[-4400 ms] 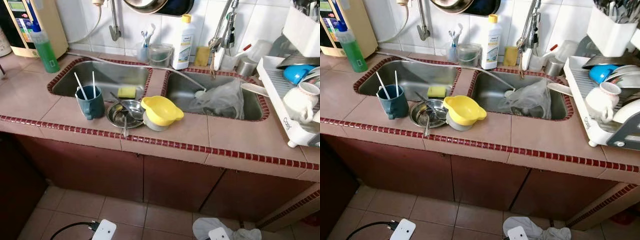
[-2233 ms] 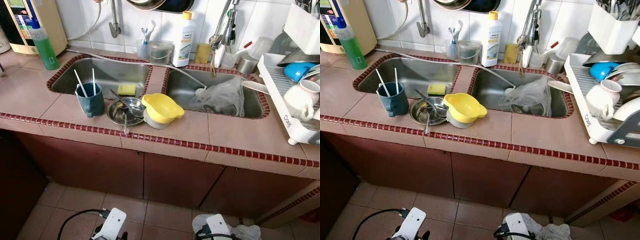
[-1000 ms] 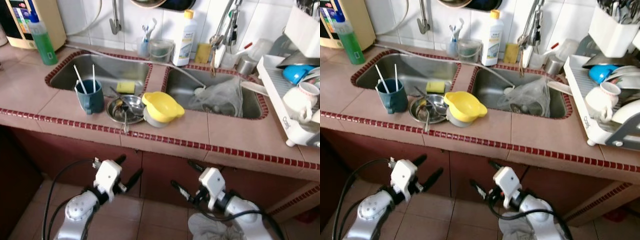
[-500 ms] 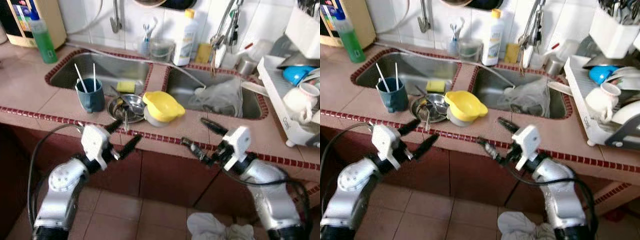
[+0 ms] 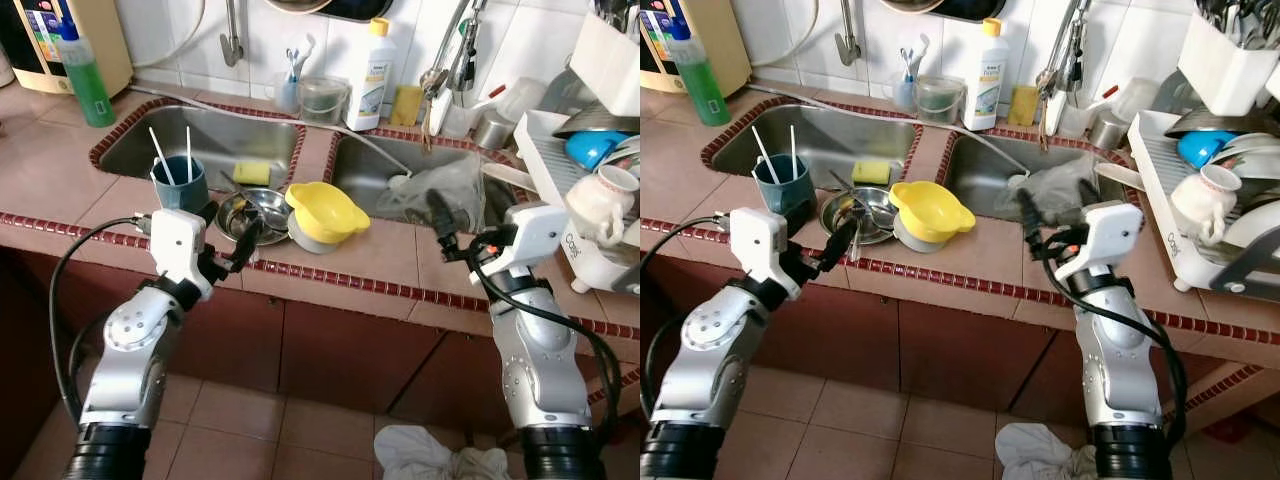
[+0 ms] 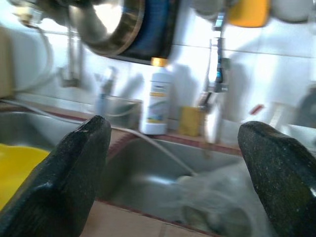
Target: Kitchen organization
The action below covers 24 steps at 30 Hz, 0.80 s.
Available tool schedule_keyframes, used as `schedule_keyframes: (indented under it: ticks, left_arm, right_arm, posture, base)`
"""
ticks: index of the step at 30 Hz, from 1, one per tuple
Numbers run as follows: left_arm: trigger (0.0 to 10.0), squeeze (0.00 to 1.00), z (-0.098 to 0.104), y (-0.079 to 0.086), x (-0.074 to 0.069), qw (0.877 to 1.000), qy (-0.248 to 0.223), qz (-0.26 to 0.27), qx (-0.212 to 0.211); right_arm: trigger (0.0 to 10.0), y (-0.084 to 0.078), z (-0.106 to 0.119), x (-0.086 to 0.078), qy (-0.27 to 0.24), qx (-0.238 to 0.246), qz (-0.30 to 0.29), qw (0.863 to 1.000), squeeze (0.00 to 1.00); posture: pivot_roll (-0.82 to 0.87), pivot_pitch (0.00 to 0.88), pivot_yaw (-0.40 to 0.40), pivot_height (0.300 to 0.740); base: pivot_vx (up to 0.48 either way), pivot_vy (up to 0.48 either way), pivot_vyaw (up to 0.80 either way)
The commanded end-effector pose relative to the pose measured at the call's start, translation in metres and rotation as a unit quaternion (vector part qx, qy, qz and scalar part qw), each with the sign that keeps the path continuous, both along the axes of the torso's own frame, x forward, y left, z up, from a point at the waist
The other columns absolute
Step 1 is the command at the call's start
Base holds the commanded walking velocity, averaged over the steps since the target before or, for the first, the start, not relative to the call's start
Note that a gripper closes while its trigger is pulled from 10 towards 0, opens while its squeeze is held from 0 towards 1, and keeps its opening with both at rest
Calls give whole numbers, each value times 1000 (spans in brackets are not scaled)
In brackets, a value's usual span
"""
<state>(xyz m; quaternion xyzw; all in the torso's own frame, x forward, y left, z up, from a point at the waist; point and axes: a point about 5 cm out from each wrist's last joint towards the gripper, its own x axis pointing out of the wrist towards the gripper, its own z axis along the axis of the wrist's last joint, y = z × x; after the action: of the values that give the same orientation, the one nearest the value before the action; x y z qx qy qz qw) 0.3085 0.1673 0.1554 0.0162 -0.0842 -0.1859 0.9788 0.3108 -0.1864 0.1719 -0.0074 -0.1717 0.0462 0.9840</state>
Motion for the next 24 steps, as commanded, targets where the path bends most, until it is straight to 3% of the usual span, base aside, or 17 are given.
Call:
schedule_keyframes:
  ticks: [1, 3, 7, 12, 24]
  left_arm:
    - [10000, 0, 1, -3, 3, 1000, 1, 9, 5]
    - [10000, 0, -3, -4, 4, 1000, 1, 25, 14]
    - [10000, 0, -12, -3, 4, 999, 17, 38, 11]
    - [10000, 0, -6, -8, 7, 999, 15, 29, -10]
    - [10000, 0, -7, -16, 14, 999, 18, 23, 12]
  right_arm:
    - [10000, -5, 2, -1, -4, -4, -29, 1000, 0]
    - [10000, -7, -2, -2, 1, -26, -51, 998, 0]
    - [10000, -5, -8, -6, 9, -25, -39, 999, 0]
    - [10000, -1, -4, -6, 0, -20, -36, 999, 0]
    - [10000, 12, -7, -7, 3, -28, -20, 999, 0]
  posture:
    - [92, 0, -48, 740]
    - [91, 0, -50, 740]
    - [84, 0, -51, 740]
    - [83, 0, -51, 740]
    - [73, 0, -47, 740]
  base:
    - [0, 0, 0]
    - [0, 0, 0]
    - [0, 0, 0]
    - [0, 0, 0]
    - [0, 20, 0]
